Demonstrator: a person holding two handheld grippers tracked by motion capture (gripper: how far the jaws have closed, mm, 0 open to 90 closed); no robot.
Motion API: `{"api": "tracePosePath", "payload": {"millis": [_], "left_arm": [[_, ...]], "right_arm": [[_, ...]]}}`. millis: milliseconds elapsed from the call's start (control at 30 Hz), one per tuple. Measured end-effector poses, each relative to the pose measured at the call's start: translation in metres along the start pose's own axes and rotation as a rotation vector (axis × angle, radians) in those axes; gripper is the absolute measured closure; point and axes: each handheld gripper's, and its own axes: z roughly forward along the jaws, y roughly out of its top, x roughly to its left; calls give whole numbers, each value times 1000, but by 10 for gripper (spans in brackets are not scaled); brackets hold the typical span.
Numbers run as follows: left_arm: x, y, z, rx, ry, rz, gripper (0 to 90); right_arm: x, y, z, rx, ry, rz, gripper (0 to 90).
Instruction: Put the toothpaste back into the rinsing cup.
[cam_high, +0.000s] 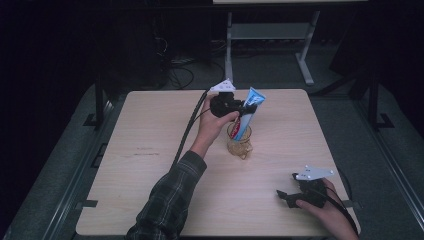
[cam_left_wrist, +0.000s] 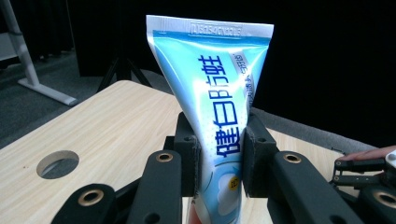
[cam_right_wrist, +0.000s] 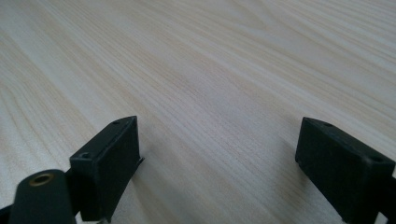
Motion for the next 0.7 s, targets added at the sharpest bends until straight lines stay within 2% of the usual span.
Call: {"api": "tracePosePath", "payload": {"millis": [700], "left_arm": [[-4,-16,-1,27,0,10,712]], "right_arm": [[0,0,0,-1,1,-2,129]]}}
